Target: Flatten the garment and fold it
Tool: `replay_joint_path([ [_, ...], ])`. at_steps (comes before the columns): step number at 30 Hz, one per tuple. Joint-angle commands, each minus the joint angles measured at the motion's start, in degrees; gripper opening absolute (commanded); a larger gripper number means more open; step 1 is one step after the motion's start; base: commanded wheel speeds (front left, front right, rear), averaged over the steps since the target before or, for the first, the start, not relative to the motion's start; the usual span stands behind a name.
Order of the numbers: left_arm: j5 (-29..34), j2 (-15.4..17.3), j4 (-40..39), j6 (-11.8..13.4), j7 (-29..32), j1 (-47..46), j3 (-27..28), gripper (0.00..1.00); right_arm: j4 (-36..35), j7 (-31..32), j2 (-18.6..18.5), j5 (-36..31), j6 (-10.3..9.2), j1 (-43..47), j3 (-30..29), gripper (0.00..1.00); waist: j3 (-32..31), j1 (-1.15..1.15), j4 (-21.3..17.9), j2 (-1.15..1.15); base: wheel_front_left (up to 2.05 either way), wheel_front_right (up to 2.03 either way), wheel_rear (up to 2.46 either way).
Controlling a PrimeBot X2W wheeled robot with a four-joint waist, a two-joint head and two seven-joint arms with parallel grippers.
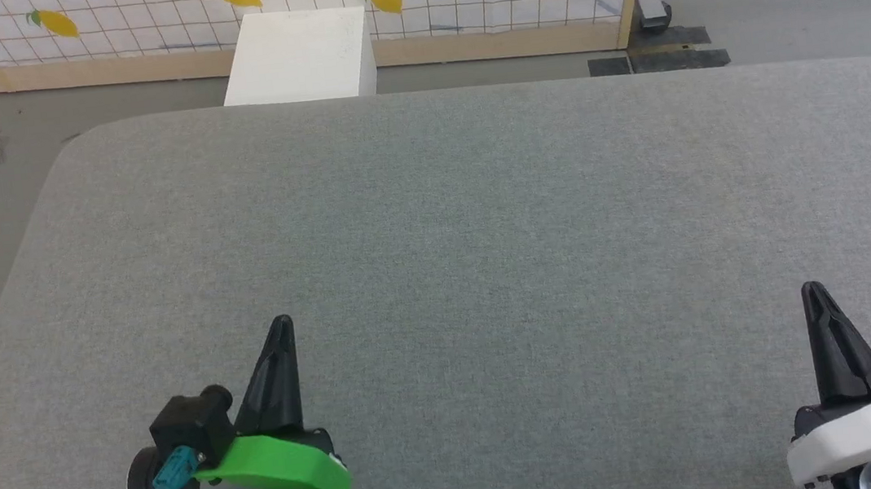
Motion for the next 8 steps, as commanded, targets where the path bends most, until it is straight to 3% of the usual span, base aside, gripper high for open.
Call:
replay_joint_path([
  [1,1.3,0.0,-0.5,0.5,0.3,0.8,0.4,0.00,-0.5,0.3,0.0,-0.3,-0.01,-0.5,0.3,0.00,0.0,0.00,0.0,0.00,0.00,0.00,0.00],
  [8,2.4,-0.1,-1.1,1.0,1.3,1.1,0.8,0.00,-0.8,1.3,0.0,-0.6,-0.02,-0.7,0.9,0.00,-0.2,0.00,-0.1,0.00,0.00,0.00,0.00],
])
